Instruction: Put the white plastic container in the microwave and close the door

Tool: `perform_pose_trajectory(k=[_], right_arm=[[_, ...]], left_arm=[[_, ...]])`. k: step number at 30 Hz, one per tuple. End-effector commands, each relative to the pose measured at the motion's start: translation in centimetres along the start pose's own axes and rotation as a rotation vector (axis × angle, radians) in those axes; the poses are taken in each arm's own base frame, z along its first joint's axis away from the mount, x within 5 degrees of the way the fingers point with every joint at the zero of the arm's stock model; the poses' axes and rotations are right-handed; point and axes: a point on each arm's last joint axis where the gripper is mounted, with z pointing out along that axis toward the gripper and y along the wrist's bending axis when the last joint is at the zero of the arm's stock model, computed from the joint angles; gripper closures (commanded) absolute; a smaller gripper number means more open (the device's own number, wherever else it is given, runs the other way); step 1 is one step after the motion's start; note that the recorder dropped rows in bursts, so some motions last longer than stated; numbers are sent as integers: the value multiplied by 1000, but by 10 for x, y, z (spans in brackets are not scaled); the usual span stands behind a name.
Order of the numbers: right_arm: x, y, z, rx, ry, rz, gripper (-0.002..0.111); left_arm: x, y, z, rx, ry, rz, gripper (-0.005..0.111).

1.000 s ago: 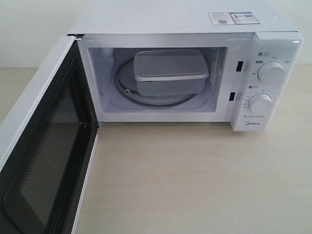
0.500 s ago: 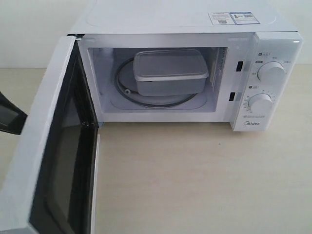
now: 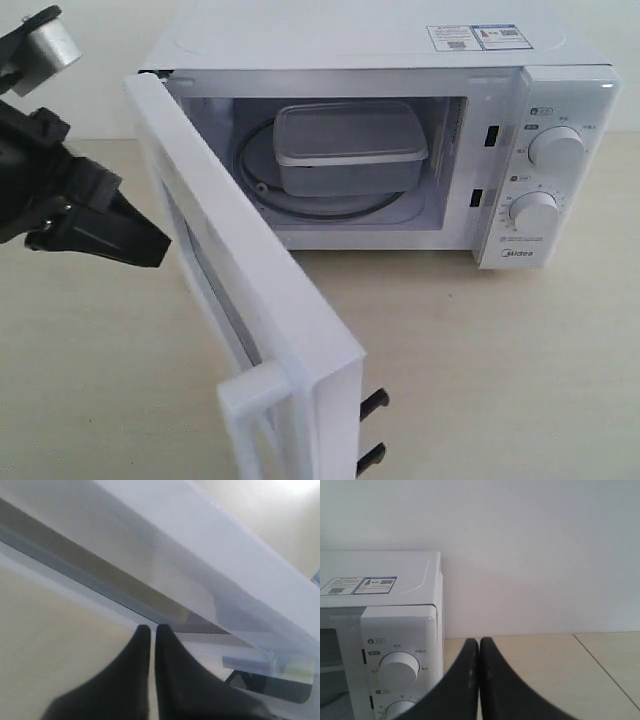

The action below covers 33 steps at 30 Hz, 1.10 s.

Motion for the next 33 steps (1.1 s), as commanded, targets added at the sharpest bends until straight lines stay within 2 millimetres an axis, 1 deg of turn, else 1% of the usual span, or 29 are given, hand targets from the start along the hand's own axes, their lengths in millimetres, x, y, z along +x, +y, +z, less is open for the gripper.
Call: perform_pose_trajectory(k=[1,6,9,14,19,23,33], right_arm=[[-3,0,-1,-6,-18,8,108],[-3,0,-1,-13,-17,18,108],[-4,1,-1,-27,-22,12,108],[-5,6,-1,-80,-33,-2,108],[-5,15,-2,-177,-39,-25,108],[-6,22,-4,-258,-62,-62,108],[-6,24,-4,-274,-62,-65,108]], left_arm=[[-18,-6,8,3,-46,37,102],[-40,-7,19,-3,-69,63,102],[-53,-3,25,-5,-69,63,102],[-67,4,36,-12,-67,59,102],[-75,8,42,-20,-79,59,102],[-81,13,46,-51,-123,86,102],[-90,25,54,-121,-202,90,102]])
